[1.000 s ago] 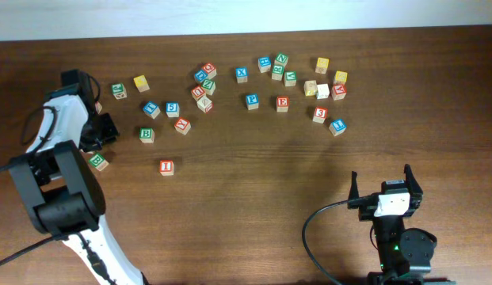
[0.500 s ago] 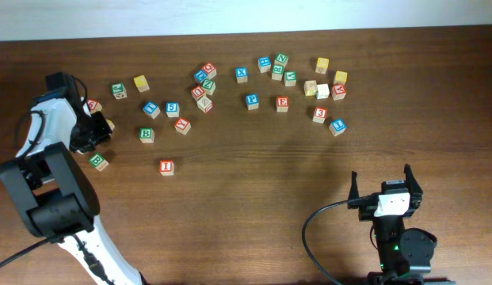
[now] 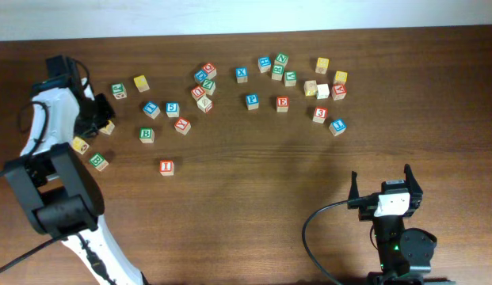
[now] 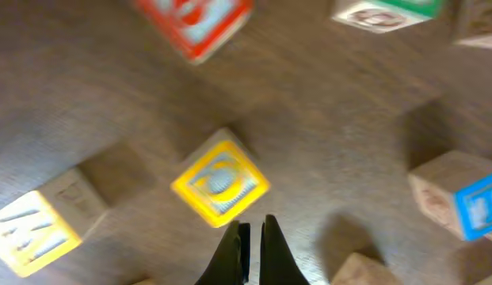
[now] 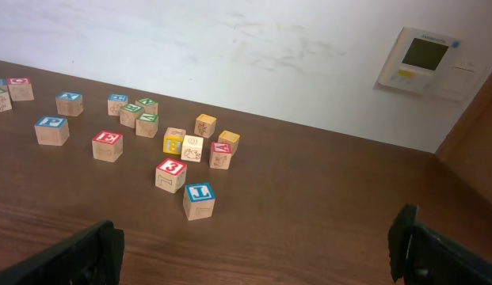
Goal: Spell out ICRA
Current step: 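Position the open left gripper above the yellow-bordered C block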
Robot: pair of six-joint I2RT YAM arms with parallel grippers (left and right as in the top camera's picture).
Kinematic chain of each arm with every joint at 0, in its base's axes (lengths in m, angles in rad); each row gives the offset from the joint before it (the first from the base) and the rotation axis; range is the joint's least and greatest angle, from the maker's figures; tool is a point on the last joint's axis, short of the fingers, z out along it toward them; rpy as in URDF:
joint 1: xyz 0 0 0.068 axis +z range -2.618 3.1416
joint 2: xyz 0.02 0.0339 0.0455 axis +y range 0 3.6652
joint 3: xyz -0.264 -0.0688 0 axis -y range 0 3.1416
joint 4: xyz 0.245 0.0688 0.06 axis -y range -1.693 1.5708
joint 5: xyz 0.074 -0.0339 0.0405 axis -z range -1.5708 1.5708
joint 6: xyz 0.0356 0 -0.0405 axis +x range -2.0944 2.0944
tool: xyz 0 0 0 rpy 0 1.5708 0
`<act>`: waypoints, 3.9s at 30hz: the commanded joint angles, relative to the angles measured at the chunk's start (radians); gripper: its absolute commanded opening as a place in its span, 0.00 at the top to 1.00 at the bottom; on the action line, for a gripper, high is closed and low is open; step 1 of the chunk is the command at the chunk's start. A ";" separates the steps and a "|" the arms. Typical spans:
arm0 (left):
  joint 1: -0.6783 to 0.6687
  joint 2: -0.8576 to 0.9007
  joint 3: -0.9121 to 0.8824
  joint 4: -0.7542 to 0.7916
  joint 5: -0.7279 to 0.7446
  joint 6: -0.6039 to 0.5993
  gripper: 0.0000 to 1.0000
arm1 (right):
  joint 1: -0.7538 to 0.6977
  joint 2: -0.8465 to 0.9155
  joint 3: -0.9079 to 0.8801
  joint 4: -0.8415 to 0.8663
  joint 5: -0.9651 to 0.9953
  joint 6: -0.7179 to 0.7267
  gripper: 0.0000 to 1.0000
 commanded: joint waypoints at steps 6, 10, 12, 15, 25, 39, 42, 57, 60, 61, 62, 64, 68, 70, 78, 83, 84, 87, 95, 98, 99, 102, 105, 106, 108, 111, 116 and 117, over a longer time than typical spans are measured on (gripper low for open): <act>-0.080 0.046 0.017 0.100 -0.102 -0.006 1.00 | 0.000 -0.006 -0.005 -0.004 -0.009 0.004 0.01; -0.085 0.049 0.017 0.113 -0.153 -0.006 1.00 | 0.000 -0.006 -0.005 -0.004 -0.009 0.004 0.02; -0.085 0.050 0.017 0.114 -0.157 -0.005 1.00 | 0.000 -0.006 -0.005 -0.004 -0.009 0.004 0.01; -0.085 0.053 0.017 0.122 -0.174 -0.005 1.00 | 0.000 -0.006 -0.005 -0.004 -0.008 0.004 0.02; -0.085 0.056 0.017 0.151 -0.175 -0.005 1.00 | 0.000 -0.006 -0.005 -0.004 -0.009 0.004 0.02; -0.085 0.056 -0.027 0.187 -0.201 -0.005 1.00 | 0.000 -0.006 -0.005 -0.004 -0.009 0.004 0.02; -0.085 0.056 -0.034 0.192 -0.201 -0.005 1.00 | 0.000 -0.006 -0.005 -0.004 -0.009 0.004 0.02; -0.085 0.056 -0.051 0.193 -0.201 -0.005 1.00 | 0.000 -0.006 -0.005 -0.004 -0.009 0.004 0.02; -0.085 0.056 -0.051 0.196 -0.201 -0.005 1.00 | 0.000 -0.006 -0.005 -0.004 -0.009 0.004 0.02; -0.085 0.056 -0.052 0.196 -0.201 -0.005 1.00 | 0.000 -0.006 -0.005 -0.004 -0.008 0.004 0.02; -0.085 0.056 -0.053 0.196 -0.201 -0.005 1.00 | 0.000 -0.006 -0.005 -0.004 -0.009 0.004 0.02; -0.085 0.056 -0.054 0.192 -0.201 -0.005 1.00 | 0.000 -0.006 -0.005 -0.004 -0.009 0.004 0.02; -0.085 0.056 -0.054 0.175 -0.201 -0.005 1.00 | 0.000 -0.006 -0.005 -0.004 -0.009 0.004 0.02; -0.085 0.056 -0.054 0.156 -0.201 -0.005 1.00 | 0.000 -0.006 -0.005 -0.004 -0.009 0.004 0.02; -0.085 0.056 -0.054 0.112 -0.201 -0.005 1.00 | 0.000 -0.006 -0.005 -0.004 -0.009 0.004 0.02; -0.085 0.056 -0.054 0.079 -0.201 -0.005 1.00 | 0.000 -0.006 -0.005 -0.004 -0.009 0.004 0.02; -0.085 0.056 -0.054 0.074 -0.201 -0.005 1.00 | 0.000 -0.006 -0.005 -0.004 -0.009 0.004 0.02; -0.085 0.056 -0.054 0.054 -0.201 -0.005 1.00 | 0.000 -0.006 -0.005 -0.004 -0.009 0.004 0.02; -0.085 0.056 -0.054 0.003 -0.279 -0.005 1.00 | 0.000 -0.006 -0.005 -0.004 -0.009 0.004 0.02; -0.085 0.056 -0.054 -0.017 -0.278 -0.006 1.00 | 0.000 -0.006 -0.005 -0.004 -0.008 0.004 0.02; -0.085 0.056 -0.054 -0.025 -0.278 -0.006 1.00 | 0.000 -0.006 -0.005 -0.004 -0.009 0.004 0.01; -0.085 0.056 -0.054 -0.026 -0.262 -0.006 1.00 | 0.000 -0.006 -0.005 -0.004 -0.009 0.004 0.02; -0.085 0.056 -0.054 -0.023 -0.137 -0.006 1.00 | 0.000 -0.006 -0.005 -0.004 -0.009 0.004 0.02; -0.085 0.056 -0.054 -0.019 -0.105 -0.006 1.00 | 0.000 -0.006 -0.005 -0.004 -0.009 0.004 0.02; -0.085 0.056 -0.054 -0.005 -0.086 -0.006 1.00 | 0.000 -0.006 -0.005 -0.004 -0.009 0.004 0.02; -0.085 0.056 -0.054 0.047 -0.090 -0.005 1.00 | 0.000 -0.006 -0.005 -0.004 -0.009 0.004 0.02; -0.085 0.056 -0.054 0.126 -0.123 -0.005 0.99 | 0.000 -0.006 -0.005 -0.004 -0.009 0.004 0.02; -0.085 0.056 -0.054 0.130 -0.150 -0.005 1.00 | 0.000 -0.006 -0.005 -0.004 -0.009 0.004 0.02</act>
